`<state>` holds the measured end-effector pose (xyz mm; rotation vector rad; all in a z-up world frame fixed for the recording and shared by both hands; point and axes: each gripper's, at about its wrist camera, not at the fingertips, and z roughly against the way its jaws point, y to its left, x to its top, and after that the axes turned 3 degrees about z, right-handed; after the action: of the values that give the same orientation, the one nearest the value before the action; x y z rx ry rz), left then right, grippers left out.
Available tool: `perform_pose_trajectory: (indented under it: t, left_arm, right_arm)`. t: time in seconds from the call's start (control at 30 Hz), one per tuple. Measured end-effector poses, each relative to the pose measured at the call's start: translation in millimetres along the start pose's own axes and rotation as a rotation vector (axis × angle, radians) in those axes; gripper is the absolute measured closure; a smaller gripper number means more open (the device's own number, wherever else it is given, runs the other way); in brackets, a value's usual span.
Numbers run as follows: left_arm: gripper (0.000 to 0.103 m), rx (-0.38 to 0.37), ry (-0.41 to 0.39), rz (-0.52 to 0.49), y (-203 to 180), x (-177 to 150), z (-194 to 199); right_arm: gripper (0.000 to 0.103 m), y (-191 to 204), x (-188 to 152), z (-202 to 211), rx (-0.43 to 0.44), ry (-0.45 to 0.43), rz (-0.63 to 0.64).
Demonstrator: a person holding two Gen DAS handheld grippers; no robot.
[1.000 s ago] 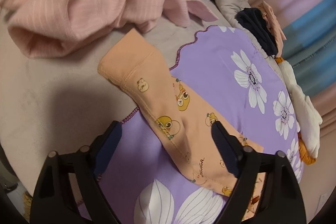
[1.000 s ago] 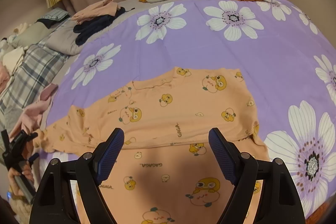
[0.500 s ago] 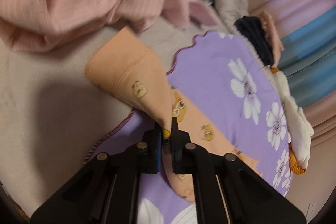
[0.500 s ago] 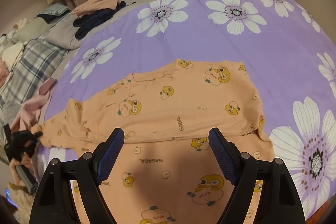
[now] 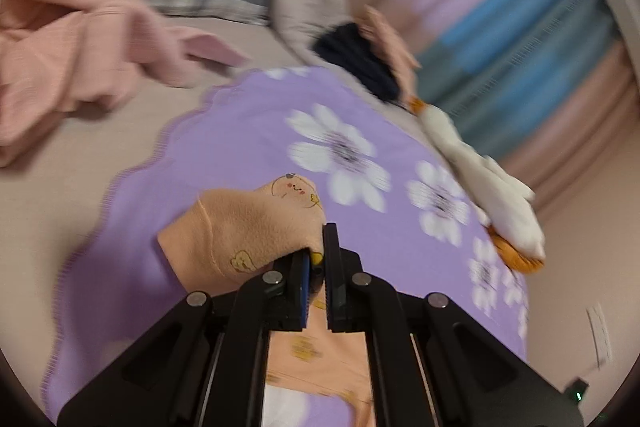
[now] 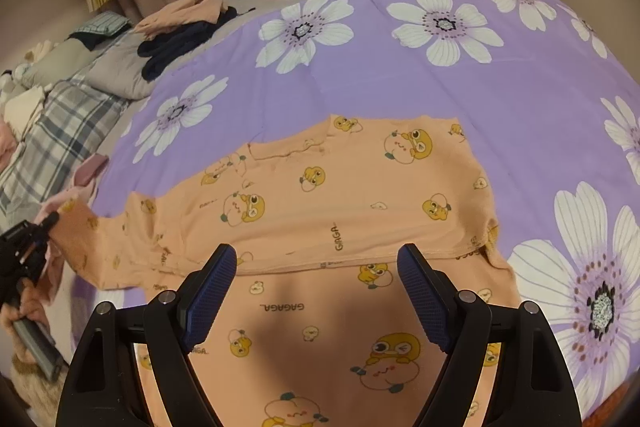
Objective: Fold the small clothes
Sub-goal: 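Lift the sleeve with the left tool and fold it across the body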
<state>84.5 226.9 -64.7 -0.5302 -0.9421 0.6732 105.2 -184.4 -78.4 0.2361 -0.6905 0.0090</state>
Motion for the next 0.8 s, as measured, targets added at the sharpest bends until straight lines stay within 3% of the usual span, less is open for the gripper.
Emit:
perform_pose_trajectory:
  t: [0.17,0.33,0.53,0.8]
  left_arm:
    - [0.099,-0.124,0.087,-0.127,-45,-28,-16]
    - [0.099,-0.195,0.205,-0.204,-75,-64,-41]
    - [0.099,-0.180,0.326,-0.280,-89,-106,-70]
    - [0.098,-0.105,0.424,-0.306,-78,-130,-97]
  right_arm:
    - [0.021,-3,-1,0,0.000,0.000,-0.010]
    - [0.021,-7,-1,1,-0.005,-0.001,-0.020]
    - [0.021,-14,-3,-3,-0.014,0.006,-0.037]
    - [0.021,-24,-7,-16,-0.042,0.038,-0.061]
